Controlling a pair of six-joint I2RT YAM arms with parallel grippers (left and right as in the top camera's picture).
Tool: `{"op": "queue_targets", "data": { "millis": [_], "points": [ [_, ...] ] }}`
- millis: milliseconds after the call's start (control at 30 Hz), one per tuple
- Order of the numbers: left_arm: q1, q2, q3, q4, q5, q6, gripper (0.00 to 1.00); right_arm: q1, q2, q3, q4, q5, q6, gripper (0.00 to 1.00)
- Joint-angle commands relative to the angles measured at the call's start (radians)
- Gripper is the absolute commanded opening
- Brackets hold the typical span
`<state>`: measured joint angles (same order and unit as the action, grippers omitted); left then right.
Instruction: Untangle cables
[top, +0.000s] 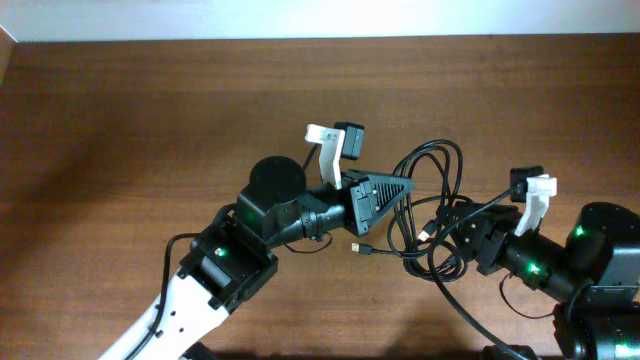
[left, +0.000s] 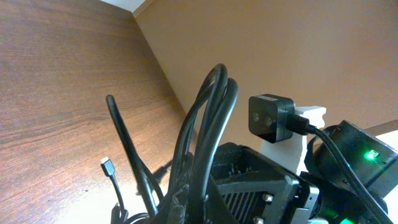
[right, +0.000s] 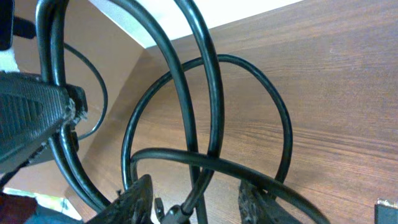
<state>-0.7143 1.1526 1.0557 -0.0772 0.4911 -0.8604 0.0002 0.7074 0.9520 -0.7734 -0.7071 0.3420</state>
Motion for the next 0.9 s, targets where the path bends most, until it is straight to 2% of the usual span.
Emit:
{"op": "queue_targets", "data": {
  "millis": [0,200,400,567,667,867],
  "points": [
    [-0.006,-0.006,0.022,0.017,0.026,0.001,0.00,0.006,-0.005,0.021,0.003,0.001,0.000,0.41],
    [-0.006,-0.006,0.022,0.017,0.028,0.001,0.00,0.006,-0.005,0.021,0.005,0.002,0.000,0.41],
    [-0.006,-0.006,0.022,0.017,0.043,0.001,0.00,0.006,-0.002,0.021,0.016,0.002,0.000,0.35],
    [-0.006,-0.006,0.022,0.017,0.047,0.001,0.00,0.006,0.041,0.021,0.030,-0.002,0.000,0.24],
    [-0.006,-0.006,0.022,0.017,0.047,0.001,0.00,0.006,0.059,0.021,0.032,-0.020,0.000,0.22],
    [-0.006,-0.006,0.022,0.016,0.043,0.001,0.00,0.006,0.073,0.021,0.039,-0.054,0.000,0.08]
  ]
}}
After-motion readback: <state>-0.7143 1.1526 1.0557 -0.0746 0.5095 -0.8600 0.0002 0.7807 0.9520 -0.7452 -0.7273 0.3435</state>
